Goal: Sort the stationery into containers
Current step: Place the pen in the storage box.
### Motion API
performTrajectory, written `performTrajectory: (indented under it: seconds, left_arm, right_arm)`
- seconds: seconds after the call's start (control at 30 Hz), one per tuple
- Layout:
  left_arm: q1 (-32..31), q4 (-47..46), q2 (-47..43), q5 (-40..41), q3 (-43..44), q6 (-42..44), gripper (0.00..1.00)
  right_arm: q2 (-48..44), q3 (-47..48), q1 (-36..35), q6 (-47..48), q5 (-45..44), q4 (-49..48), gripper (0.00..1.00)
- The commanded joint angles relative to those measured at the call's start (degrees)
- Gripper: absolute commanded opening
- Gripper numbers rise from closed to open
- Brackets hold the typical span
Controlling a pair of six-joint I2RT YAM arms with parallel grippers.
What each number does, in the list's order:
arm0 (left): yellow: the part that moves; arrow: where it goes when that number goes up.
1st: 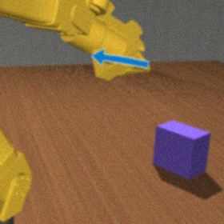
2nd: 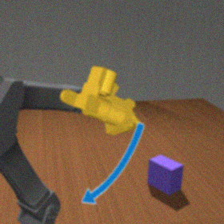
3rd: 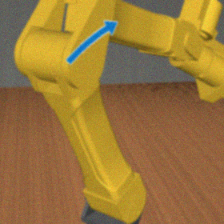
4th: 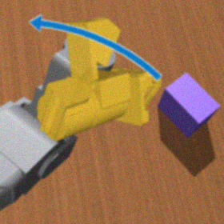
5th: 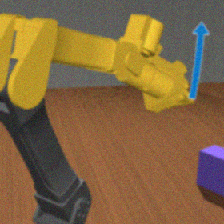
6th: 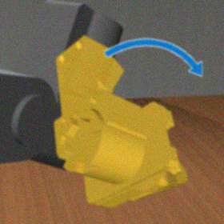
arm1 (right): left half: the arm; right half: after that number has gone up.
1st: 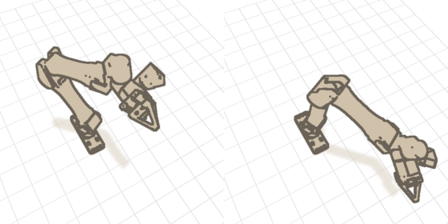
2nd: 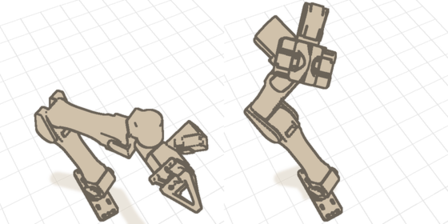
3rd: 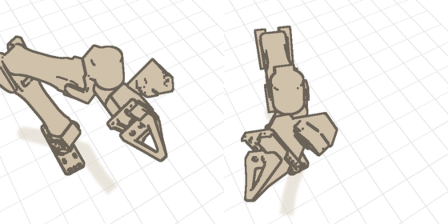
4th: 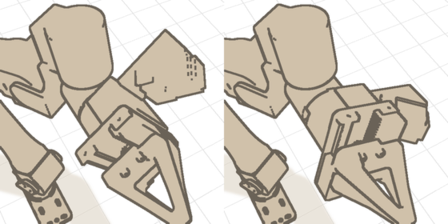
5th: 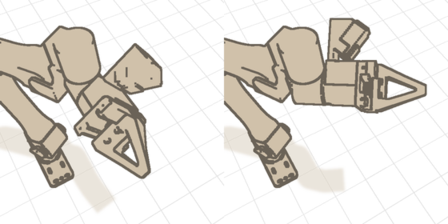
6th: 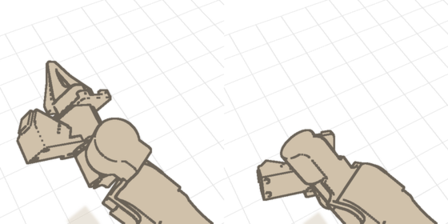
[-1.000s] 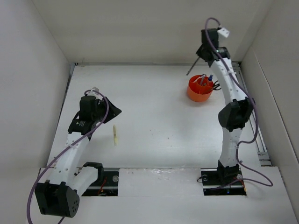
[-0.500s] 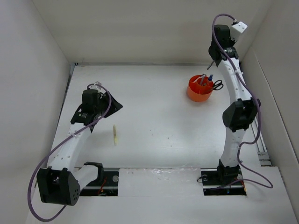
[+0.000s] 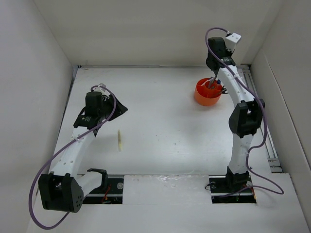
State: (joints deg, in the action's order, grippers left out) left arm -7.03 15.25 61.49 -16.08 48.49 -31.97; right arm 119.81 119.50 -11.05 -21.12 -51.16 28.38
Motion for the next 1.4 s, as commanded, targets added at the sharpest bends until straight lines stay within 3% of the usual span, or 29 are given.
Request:
performTrajectory:
  seconds: [0.0, 0.5, 0.6, 0.77, 0.87, 1.13, 1.2, 1.27, 1.3, 1.33, 1.37]
  left_arm:
    - [-0.09, -1.62, -0.15, -0.62, 1.79, 0.85, 0.44]
    - [-0.09, -1.62, -0.15, -0.62, 1.78, 0.85, 0.44]
    - [-0.09, -1.62, -0.15, -1.15, 1.26, 0.85, 0.44]
    - [-0.09, -1.62, 0.38, -1.15, 1.26, 0.85, 0.44]
    - [-0.09, -1.62, 0.38, -1.68, 1.26, 0.85, 0.44]
    - [-0.09, -1.62, -0.15, -2.2, 1.26, 0.85, 0.44]
    - [-0.09, -1.62, -0.15, -2.21, 1.87, 0.85, 0.44]
    - [-0.09, -1.62, -0.15, -2.21, 1.87, 0.85, 0.44]
    - [-0.09, -2.23, -0.15, -2.21, 2.57, 0.24, 0.44]
    - [-0.09, -2.24, -0.15, -2.21, 3.18, -0.37, 0.44]
    - [-0.09, -2.85, 0.38, -2.81, 3.19, -0.9, 0.44]
  right_arm:
    - [-0.8, -0.76, -1.69, 0.82, -3.42, -4.12, 0.0]
    - [-0.8, -5.68, -3.8, 0.82, -7.12, -5.79, 0.0]
    - [-1.33, -6.29, -4.33, 0.82, -7.64, -5.27, 0.06]
    - [-2.47, -6.3, -4.33, 0.29, -6.86, -5.27, 0.26]
    - [-2.47, -6.3, -4.86, -0.23, -6.24, -4.65, 0.33]
    - [-5.98, -5.77, -6.61, -3.39, -2.48, -1.32, 0.39]
    - [-8.26, -5.77, -7.93, -4.62, 0.17, -0.7, 0.39]
    - [-9.76, -6.48, -9.16, -5.68, 6.72, -0.09, 0.29]
    - [-11.25, -8.3, -10.56, -5.68, 9.12, -0.08, 0.23]
    - [-11.96, -9.37, -11.44, -6.9, 11.41, -0.08, 0.08]
    - [-12.58, -10.42, -12.23, -7.7, 16.91, -0.08, 0.0]
